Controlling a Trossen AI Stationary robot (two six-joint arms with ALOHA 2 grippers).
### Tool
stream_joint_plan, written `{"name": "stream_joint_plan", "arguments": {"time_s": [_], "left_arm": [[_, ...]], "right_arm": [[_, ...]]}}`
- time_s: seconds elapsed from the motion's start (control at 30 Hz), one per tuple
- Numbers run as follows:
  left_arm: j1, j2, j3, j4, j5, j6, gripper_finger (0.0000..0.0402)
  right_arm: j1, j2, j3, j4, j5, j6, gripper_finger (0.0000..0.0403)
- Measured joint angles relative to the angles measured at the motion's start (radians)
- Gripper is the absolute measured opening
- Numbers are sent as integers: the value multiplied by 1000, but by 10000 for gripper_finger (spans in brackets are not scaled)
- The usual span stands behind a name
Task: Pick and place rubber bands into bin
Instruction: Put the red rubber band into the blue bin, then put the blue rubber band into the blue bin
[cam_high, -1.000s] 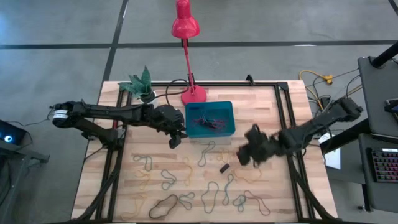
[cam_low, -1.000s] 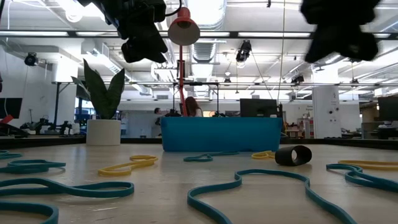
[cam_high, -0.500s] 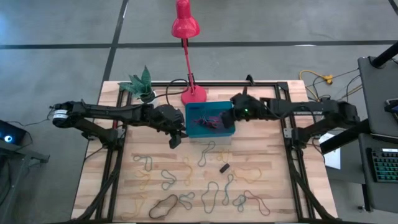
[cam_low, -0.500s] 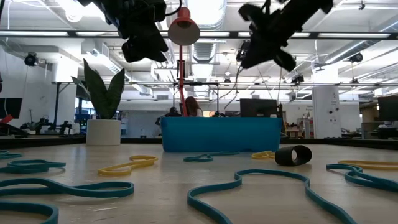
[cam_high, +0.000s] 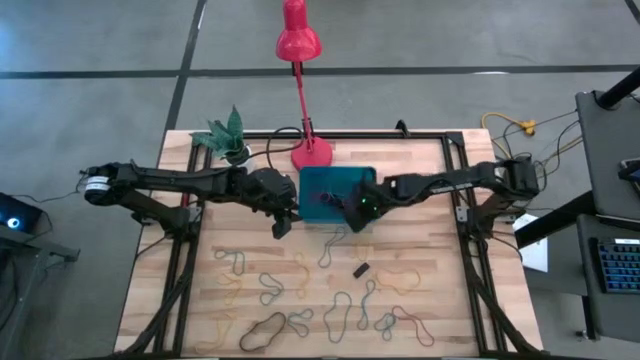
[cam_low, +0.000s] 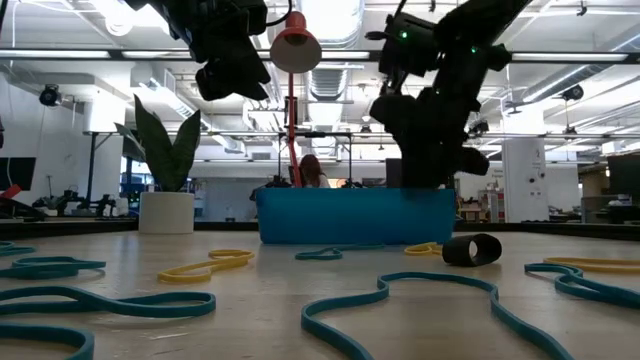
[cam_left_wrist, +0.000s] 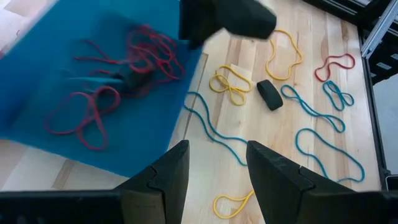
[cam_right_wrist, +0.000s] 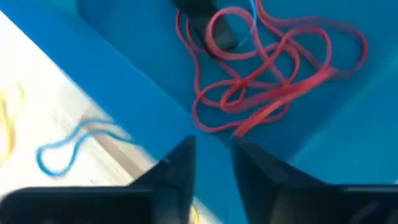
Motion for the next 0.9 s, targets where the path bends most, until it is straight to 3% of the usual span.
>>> {"name": "stream_joint_plan", "arguments": {"time_s": [0.13, 0.23, 0.4, 0.53, 0.77, 0.9], "left_arm": [[0, 0, 0, -29, 1, -45, 144], [0, -2, 0, -64, 2, -46, 144], [0, -11, 2, -87, 2, -42, 144], [-1, -27, 8, -153, 3, 21, 144], [-14, -47, -16, -607, 12, 203, 144], [-53, -55, -104, -685, 73, 249, 144]], "right_arm": [[69, -1, -1, 22, 29, -35, 168], [114, -50, -1, 34, 125, -49, 200], [121, -166, 3, 34, 329, -40, 223], [134, -285, 32, 38, 475, -139, 226], [187, -403, 63, -48, 447, -301, 226], [247, -397, 60, -139, 445, -279, 226]]}}
